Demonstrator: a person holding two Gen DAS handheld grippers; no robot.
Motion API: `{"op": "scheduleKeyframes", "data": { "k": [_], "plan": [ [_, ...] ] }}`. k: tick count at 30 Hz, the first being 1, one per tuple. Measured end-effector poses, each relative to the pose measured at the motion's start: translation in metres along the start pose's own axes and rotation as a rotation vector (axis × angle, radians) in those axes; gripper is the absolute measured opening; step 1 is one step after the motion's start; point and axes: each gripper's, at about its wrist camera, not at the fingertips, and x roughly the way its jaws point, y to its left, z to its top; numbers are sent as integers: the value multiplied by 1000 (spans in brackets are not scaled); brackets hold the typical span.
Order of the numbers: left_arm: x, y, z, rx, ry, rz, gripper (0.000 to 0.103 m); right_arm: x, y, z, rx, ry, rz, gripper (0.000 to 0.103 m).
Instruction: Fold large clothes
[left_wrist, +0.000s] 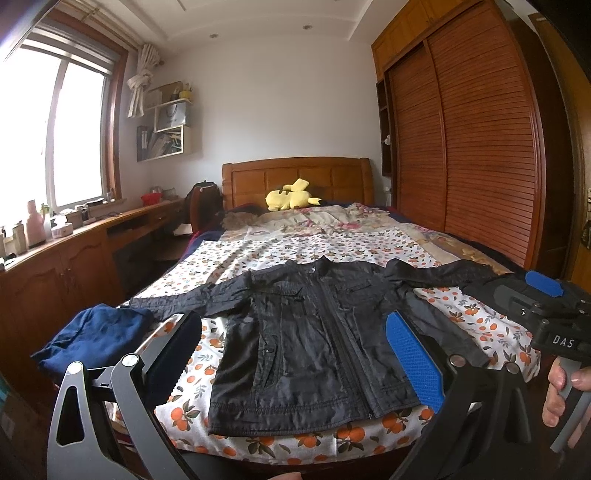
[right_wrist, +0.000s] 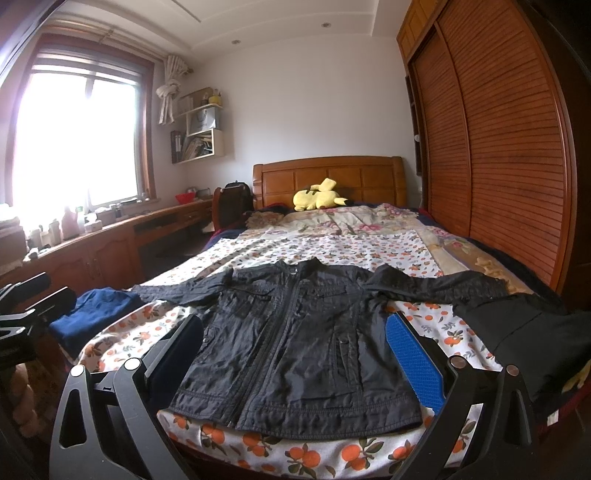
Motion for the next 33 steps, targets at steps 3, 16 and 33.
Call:
{"op": "scheduleKeyframes", "data": {
  "k": [3,16,33],
  "plan": [
    [0,0,0,1,-1,1,101,0,1,0,-1,1,0,96],
    [-4,-5,2,10,-10,-2,101,0,1,0,1,1,1,96],
    [-6,-7,3,12,-13,-2,101,-1,2,1,2,2,1,96]
  ]
}}
